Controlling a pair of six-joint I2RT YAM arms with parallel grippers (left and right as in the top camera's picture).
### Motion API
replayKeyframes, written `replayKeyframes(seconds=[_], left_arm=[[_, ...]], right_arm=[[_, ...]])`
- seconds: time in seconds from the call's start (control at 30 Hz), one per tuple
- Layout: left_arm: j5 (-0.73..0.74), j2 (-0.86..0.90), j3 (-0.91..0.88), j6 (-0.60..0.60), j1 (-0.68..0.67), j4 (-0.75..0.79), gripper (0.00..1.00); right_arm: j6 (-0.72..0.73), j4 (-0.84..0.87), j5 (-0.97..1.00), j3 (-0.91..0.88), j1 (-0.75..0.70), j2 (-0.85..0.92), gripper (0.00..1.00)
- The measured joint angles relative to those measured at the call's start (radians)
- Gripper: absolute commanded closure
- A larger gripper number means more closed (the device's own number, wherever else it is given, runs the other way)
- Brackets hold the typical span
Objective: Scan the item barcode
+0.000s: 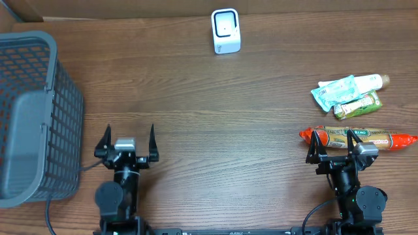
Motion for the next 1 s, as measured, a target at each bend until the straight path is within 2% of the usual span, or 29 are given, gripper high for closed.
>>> replayKeyframes(seconds=[0.1,0.23,1.0], left_arm=[[0.001,-0.095,-0.042,0.01,0.008,-0.086,0.0],[0.003,-0.229,-0.05,0.015,0.008,-0.274,0.0],[0.003,-0.267,-0.05,0.017,0.008,-0.284,0.01]], right_arm=[[0.001,0.001,0.0,0.0,0.0,0.0,0.0],[0.0,0.0,-0.001,0.0,0.0,-0.001,0.0],[0.0,0.0,0.0,0.0,0.0,-0.001,0.0]])
